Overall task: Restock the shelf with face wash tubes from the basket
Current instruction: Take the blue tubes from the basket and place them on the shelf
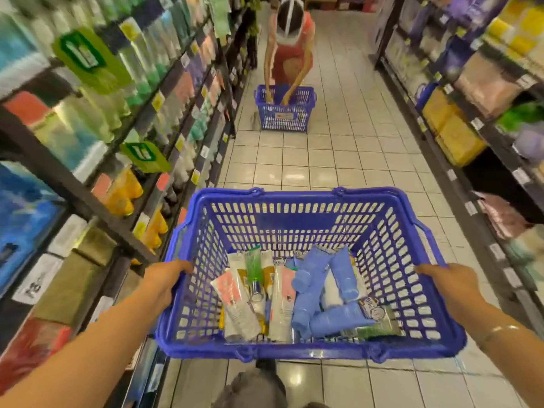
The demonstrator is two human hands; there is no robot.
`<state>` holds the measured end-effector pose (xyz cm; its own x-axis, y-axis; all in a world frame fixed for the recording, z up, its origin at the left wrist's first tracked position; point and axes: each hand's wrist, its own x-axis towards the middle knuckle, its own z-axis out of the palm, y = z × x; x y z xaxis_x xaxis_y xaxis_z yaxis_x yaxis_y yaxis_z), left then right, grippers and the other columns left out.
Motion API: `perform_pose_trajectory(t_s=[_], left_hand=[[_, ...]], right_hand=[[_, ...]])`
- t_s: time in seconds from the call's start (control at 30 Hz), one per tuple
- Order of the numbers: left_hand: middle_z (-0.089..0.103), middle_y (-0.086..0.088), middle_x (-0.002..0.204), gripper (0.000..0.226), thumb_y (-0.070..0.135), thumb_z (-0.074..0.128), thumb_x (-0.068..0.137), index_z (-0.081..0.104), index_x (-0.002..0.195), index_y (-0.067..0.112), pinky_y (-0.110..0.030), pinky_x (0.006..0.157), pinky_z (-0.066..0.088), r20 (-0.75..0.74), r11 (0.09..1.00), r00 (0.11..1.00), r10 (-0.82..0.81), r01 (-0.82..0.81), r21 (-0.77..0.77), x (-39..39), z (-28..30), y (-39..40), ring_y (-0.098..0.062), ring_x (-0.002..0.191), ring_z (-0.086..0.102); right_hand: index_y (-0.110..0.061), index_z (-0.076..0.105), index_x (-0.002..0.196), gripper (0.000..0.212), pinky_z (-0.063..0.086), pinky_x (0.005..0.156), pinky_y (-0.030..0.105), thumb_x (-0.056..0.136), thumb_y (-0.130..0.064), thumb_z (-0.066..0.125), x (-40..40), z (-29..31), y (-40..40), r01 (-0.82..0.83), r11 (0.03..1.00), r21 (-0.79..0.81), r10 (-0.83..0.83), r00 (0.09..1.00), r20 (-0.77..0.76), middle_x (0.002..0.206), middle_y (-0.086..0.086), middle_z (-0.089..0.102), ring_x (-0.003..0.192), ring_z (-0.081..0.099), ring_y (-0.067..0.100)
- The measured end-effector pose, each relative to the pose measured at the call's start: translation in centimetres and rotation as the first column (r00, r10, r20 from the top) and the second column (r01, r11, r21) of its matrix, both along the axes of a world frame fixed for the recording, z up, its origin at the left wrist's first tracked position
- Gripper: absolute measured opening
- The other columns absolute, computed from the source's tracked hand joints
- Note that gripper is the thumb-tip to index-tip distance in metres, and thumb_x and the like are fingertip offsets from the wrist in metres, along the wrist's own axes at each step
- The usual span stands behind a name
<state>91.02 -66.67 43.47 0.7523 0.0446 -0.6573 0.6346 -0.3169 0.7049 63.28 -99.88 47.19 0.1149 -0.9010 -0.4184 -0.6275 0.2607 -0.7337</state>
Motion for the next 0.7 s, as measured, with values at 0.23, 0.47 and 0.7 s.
perform_pose_trajectory(t_s=[0.23,0.47,0.7], left_hand=[[0.049,-0.015,0.063,0.014,-0.007,0.06,0.074,0.05,0.07,0.001,-0.018,0.024,0.035,0.077,0.999,0.997,-0.021,0.017,0.046,13.0,0.9,-10.6,-0.028,0.049,0.044],[0.048,-0.018,0.063,0.016,-0.008,0.061,0.069,0.05,0.06,-0.001,-0.03,0.049,0.042,0.008,0.997,0.998,0.058,-0.059,0.058,23.9,-1.4,-22.1,-0.031,0.049,0.044],[0.055,-0.025,0.075,0.022,-0.002,0.065,0.069,0.055,0.087,-0.009,-0.048,0.066,0.05,-0.046,0.988,0.988,0.147,-0.144,0.063,33.6,-2.7,-32.3,-0.036,0.06,0.052]], right_hand=[[0.002,0.058,0.08,0.02,0.049,0.063,0.038,0.072,-0.011,0.073,12.0,-0.1,-10.5,0.021,1.0,0.018,-0.021,1.0,0.013,0.087,0.026,0.064,0.072,0.06,0.039],[0.007,0.064,0.087,0.026,0.048,0.064,0.039,0.069,-0.009,0.073,24.9,-2.9,-24.9,-0.063,0.998,0.007,0.063,0.998,0.019,0.082,0.023,0.065,0.066,0.061,0.033],[-0.009,0.056,0.066,0.019,0.055,0.072,0.05,0.066,-0.012,0.076,38.4,-3.2,-38.4,-0.115,0.992,0.051,0.115,0.993,0.006,0.081,0.024,0.066,0.072,0.065,0.04]])
